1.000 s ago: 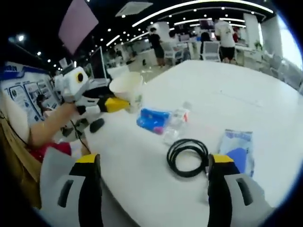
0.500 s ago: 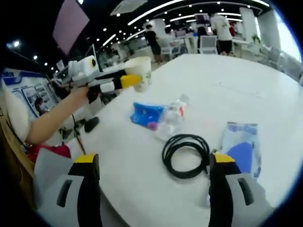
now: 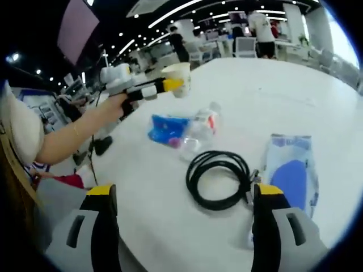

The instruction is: Arrange the tabletop items into an orderly group along one side of the table until the central work area is clear of visible clutter.

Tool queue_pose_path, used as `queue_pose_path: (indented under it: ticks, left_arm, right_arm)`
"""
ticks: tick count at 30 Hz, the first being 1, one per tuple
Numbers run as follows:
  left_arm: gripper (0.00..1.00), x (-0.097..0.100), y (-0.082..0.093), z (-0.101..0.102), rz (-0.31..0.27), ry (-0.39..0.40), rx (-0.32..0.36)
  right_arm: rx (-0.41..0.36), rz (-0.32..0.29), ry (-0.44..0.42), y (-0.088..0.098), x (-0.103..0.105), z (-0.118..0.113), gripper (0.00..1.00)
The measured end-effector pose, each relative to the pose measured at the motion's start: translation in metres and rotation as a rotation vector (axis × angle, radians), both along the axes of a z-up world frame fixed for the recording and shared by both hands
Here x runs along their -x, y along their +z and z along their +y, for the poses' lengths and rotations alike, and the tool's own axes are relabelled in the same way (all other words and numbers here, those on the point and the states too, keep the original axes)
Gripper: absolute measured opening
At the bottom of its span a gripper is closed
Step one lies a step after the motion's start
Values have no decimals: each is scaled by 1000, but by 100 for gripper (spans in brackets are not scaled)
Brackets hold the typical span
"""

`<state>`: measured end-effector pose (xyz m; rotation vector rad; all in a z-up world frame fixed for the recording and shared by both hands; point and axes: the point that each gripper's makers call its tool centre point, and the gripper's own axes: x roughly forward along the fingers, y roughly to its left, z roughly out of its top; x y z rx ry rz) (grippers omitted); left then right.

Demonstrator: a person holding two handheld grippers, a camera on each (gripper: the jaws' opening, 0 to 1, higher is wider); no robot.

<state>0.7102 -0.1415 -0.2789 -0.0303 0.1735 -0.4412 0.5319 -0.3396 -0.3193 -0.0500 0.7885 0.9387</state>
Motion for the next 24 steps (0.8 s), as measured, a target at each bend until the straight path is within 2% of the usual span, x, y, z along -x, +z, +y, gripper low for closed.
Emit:
queue_pose_path:
  ticks: [3, 5, 8, 12, 15, 19, 24]
  left_arm:
    - [38, -12, -9, 2, 1, 20, -18]
    - [38, -20, -15, 6, 6, 45, 1]
    - [38, -28, -23, 10, 13, 71, -21]
    - [38, -36, -31, 15, 18, 98, 12]
    - [38, -43, -39, 19, 33, 121, -4]
    - [38, -52, -46, 22, 39, 154, 46]
    - [38, -56, -59, 23, 60, 174, 38]
  right_arm:
    - [9, 9, -5, -6, -2, -2, 99]
    - [10, 17, -7, -9, -2, -2, 99]
    - [14, 28, -4, -13, -2, -4, 99]
    - [22, 32, -1, -16, -3, -6, 98]
    - [21, 36, -10, -17, -4, -7, 98]
    - [26, 41, -11, -19, -3, -8, 98]
    - [29, 46, -20, -22, -2, -12, 98]
